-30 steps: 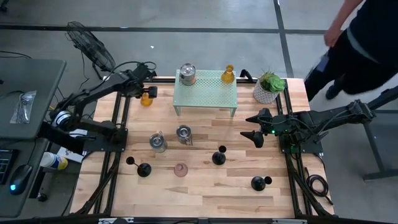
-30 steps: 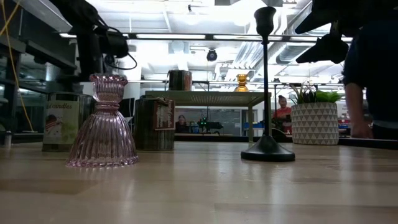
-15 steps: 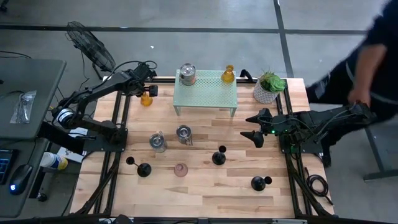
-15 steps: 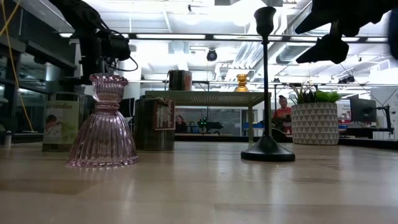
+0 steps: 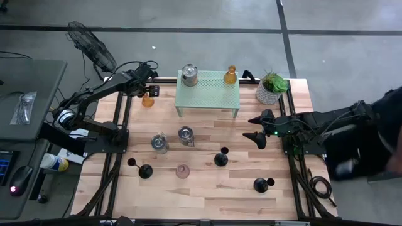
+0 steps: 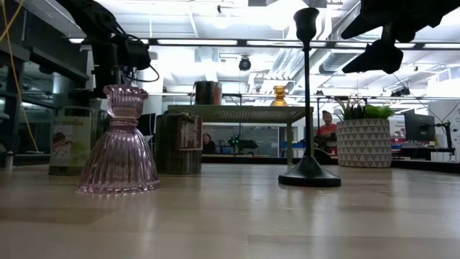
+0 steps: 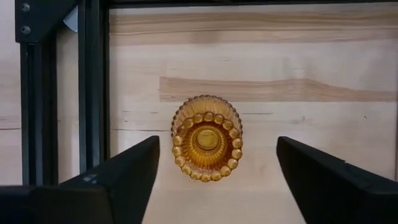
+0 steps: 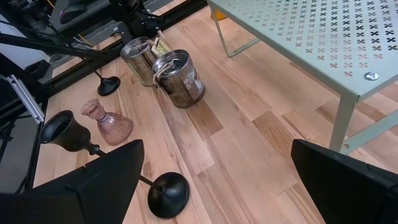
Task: Pick & Place candle stick holders
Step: Put the orange candle holder on the shelf
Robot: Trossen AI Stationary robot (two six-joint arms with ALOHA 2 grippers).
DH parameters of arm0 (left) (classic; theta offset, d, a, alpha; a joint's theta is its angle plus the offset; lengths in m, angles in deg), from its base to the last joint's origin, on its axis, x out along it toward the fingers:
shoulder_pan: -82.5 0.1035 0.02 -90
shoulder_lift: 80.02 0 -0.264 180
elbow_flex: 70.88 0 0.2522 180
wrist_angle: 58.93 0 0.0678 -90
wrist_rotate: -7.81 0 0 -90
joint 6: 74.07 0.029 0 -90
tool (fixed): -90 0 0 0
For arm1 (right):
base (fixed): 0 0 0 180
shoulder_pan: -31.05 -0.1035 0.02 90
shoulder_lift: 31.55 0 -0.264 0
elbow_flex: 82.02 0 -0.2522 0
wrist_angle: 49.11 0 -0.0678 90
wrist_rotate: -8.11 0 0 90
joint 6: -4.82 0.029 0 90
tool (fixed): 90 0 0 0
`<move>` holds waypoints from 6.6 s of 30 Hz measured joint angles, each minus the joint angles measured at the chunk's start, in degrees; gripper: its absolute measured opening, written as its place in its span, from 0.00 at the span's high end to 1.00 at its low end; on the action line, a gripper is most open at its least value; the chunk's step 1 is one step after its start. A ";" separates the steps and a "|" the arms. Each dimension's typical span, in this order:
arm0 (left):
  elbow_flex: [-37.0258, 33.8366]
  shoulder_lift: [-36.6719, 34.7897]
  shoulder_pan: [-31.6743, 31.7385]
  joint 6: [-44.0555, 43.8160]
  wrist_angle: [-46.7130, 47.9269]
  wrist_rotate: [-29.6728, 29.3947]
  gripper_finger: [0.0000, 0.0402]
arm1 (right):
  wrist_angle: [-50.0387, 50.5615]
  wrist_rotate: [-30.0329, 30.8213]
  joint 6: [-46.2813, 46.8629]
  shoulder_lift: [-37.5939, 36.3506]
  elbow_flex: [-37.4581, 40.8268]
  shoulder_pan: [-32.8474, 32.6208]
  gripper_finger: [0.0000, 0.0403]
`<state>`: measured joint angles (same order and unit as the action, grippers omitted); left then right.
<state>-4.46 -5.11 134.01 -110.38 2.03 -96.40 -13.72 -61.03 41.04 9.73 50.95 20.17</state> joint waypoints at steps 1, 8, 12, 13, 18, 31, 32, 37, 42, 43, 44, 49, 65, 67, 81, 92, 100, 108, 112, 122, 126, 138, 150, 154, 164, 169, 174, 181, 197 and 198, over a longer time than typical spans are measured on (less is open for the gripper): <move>0.00 0.00 0.00 0.02 -0.01 -0.22 0.25 | 0.00 0.00 0.00 0.00 0.00 0.01 0.01; 0.00 0.00 0.34 0.07 -0.13 -1.69 0.32 | 0.00 0.00 0.02 0.00 0.02 0.00 0.01; -0.39 -0.02 1.38 1.08 -0.55 -0.65 0.32 | 0.00 0.02 0.02 0.00 0.00 0.01 0.01; -0.75 -0.02 1.62 1.25 -0.77 -0.42 0.32 | 0.00 0.03 0.02 0.00 0.01 0.00 0.01; -1.05 -0.02 3.04 1.53 -0.66 1.93 0.32 | -0.02 0.17 0.22 0.00 -0.01 0.00 0.01; -1.05 -0.02 2.89 1.60 -0.69 3.43 0.32 | -0.01 0.24 0.19 0.00 0.01 0.00 0.01; -1.05 -0.02 2.89 1.60 -0.66 3.43 0.32 | -0.02 0.24 0.20 0.00 0.00 0.02 0.01; -1.05 -0.02 2.89 1.36 -0.66 3.64 0.32 | -0.02 0.24 0.22 0.02 0.01 0.00 0.01; -1.05 -0.02 2.89 1.33 -0.35 3.91 0.32 | -0.01 0.24 0.22 0.02 0.02 0.00 0.01; -1.05 -0.02 2.89 1.33 -0.26 3.92 0.32 | 0.00 0.24 0.22 0.02 0.02 0.00 0.01; -1.05 -0.02 2.89 1.33 -0.27 3.97 0.32 | -0.02 0.24 0.21 0.02 -0.01 0.01 0.01; -1.05 -0.02 2.89 1.31 -0.07 4.25 0.32 | -0.02 0.24 0.21 0.02 0.01 0.01 0.01; -1.05 -0.02 2.87 1.31 -0.12 4.21 0.54 | -0.02 0.24 0.21 0.02 0.01 0.01 0.01; -1.05 -0.02 2.88 1.30 -0.19 4.21 0.56 | 0.00 0.22 0.20 0.02 0.01 0.00 0.01; -1.03 -0.02 2.88 1.31 -0.18 4.08 0.55 | -0.01 0.21 0.21 0.02 0.02 0.02 0.01; -0.98 -0.04 2.86 2.14 0.39 4.64 0.55 | -0.02 0.00 0.22 0.02 0.01 0.00 0.01; -0.96 -0.07 2.86 2.89 0.42 4.67 0.60 | -0.02 0.00 0.21 0.02 0.01 0.00 0.01; -0.96 -0.07 2.86 3.10 0.47 4.68 0.60 | -0.01 0.00 0.22 0.02 0.01 0.00 0.01; -0.96 -0.07 2.86 3.08 0.52 4.72 0.60 | -0.02 0.00 0.22 0.02 -0.01 0.00 0.01; -1.14 -0.02 2.84 2.87 0.78 2.05 0.47 | 0.00 0.00 0.22 0.02 0.01 0.00 0.01; -1.14 -0.02 2.84 2.87 0.37 1.18 0.35 | 0.00 0.00 0.21 0.02 0.00 0.00 0.01; -1.14 -0.01 2.86 3.08 -3.30 1.44 0.12 | -0.01 0.20 0.21 0.02 0.02 0.00 0.01; -1.05 6.81 2.86 3.08 -4.23 4.55 0.18 | 0.00 0.22 0.94 0.04 0.02 0.00 0.01; -1.05 6.88 2.86 3.08 -4.25 3.21 0.18 | 0.00 0.14 1.50 0.04 0.02 0.00 0.01; -1.05 6.88 2.91 3.08 -4.20 2.04 0.21 | 0.00 0.03 1.53 0.04 -0.01 0.00 0.01; -1.05 6.88 2.91 3.06 -3.73 1.72 0.33 | 0.00 0.02 1.55 0.04 -0.01 0.00 0.01; -1.05 6.86 2.91 3.04 -3.70 1.72 0.46 | 0.00 0.02 1.55 0.04 0.00 0.00 0.01; -1.05 6.86 2.91 3.06 -3.51 1.70 0.59 | 0.00 0.02 1.57 0.04 0.00 0.00 0.01; -1.03 6.76 2.91 3.96 -2.27 2.34 0.60 | 0.01 0.02 1.57 0.04 0.02 0.00 0.01; -1.03 6.75 2.91 4.29 -2.16 2.40 0.60 | 0.01 0.02 1.57 0.04 0.01 0.01 0.01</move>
<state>-5.49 1.65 136.91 -106.09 -0.13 -94.00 -13.72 -61.01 42.62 9.77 50.96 20.18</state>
